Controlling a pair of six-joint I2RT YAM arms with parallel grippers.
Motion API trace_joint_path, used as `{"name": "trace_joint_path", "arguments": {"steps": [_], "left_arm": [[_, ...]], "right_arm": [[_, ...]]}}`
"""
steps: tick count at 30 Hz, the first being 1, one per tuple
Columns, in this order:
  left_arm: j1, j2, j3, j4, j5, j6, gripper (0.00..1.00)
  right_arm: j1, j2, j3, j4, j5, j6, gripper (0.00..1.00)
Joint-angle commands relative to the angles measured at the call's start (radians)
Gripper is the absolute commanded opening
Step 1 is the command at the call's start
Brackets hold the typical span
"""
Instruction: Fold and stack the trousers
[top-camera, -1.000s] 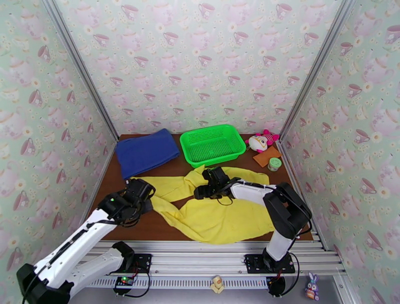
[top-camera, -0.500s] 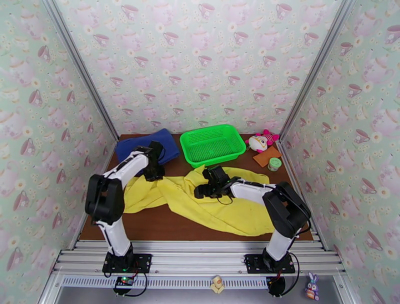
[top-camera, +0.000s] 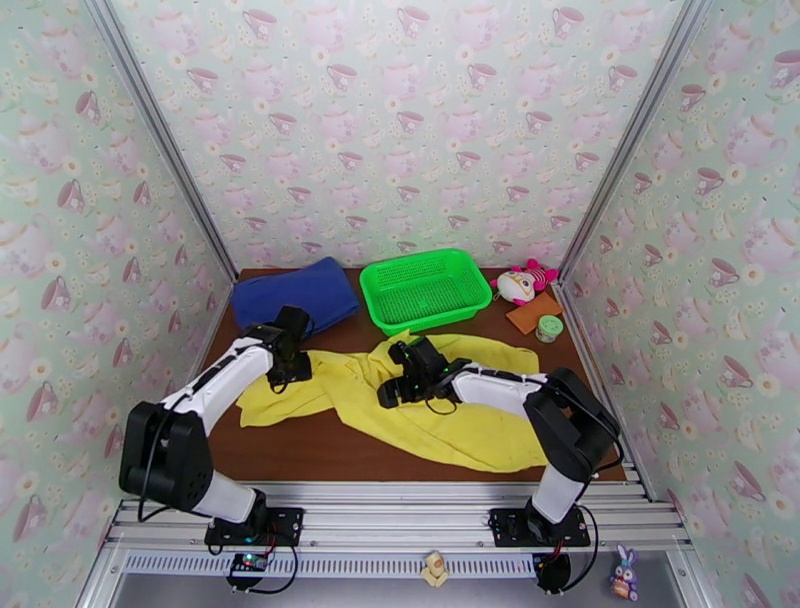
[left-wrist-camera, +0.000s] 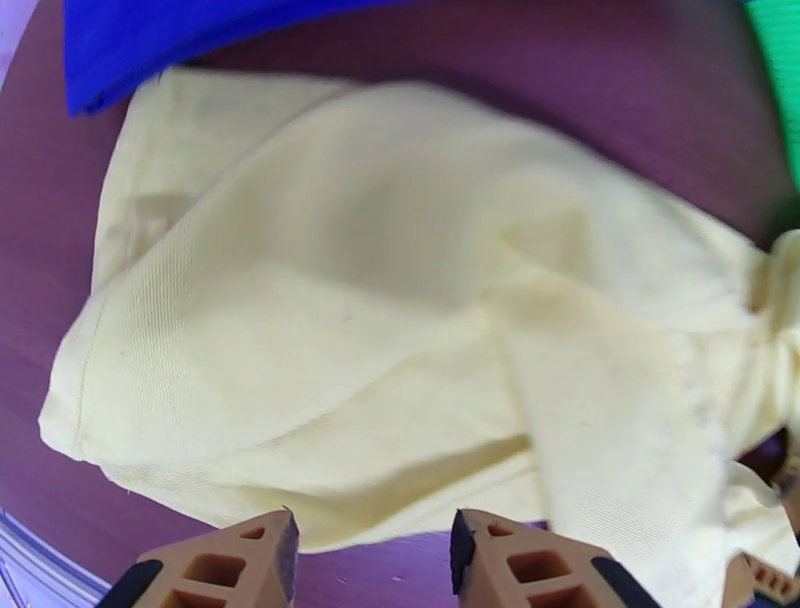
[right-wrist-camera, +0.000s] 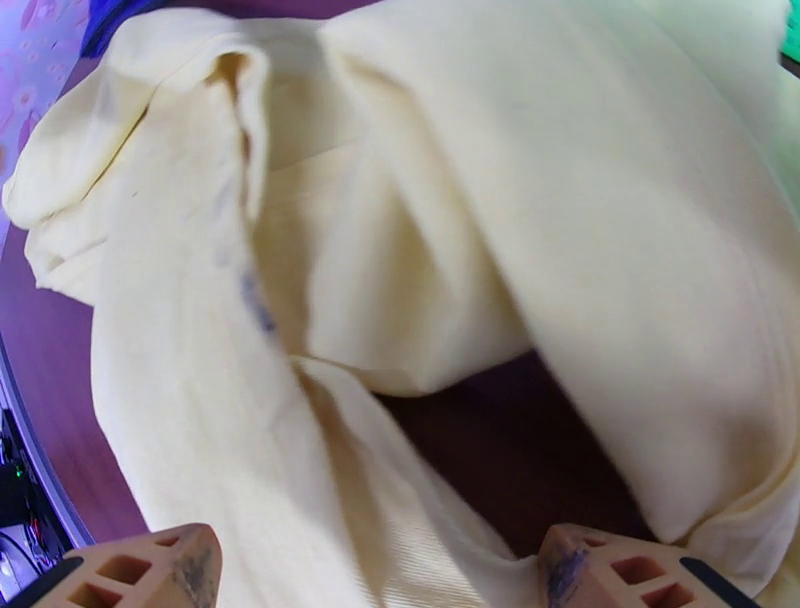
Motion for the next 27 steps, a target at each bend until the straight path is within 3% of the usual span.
{"name": "trace_joint_path", "arguments": {"steps": [1,7,13,16,18,20,27], "left_arm": [[0.034,0.046,-0.041,0.038,-0.083,-0.062,0.44],[0.120,0.073,-0.126,0.122,-0.049,-0.058,0.45],[0.148,0.098,-0.115,0.181,-0.020,-0.054,0.43],[0.149,0.098,-0.110,0.182,-0.013,-0.055,0.26],[0.156,0.079,-0.116,0.182,-0.004,-0.063,0.10],[0.160,0.047,-0.129,0.179,0.001,-0.069,0.00],[0.181,-0.164,-0.145,0.099,-0.008,-0.080,0.00]], "right_arm": [[0.002,0.001,0.018,-0.010,0.030,-0.033,0.87],[0.002,-0.015,0.017,-0.016,0.030,-0.032,0.87],[0.002,-0.024,0.013,-0.016,0.024,-0.030,0.87],[0.002,-0.023,0.014,-0.019,0.028,-0.034,0.87],[0.002,-0.024,0.016,-0.021,0.027,-0.033,0.87],[0.002,-0.024,0.016,-0.021,0.026,-0.033,0.87],[0.032,-0.004,0.026,-0.005,-0.006,-0.056,0.86]]}}
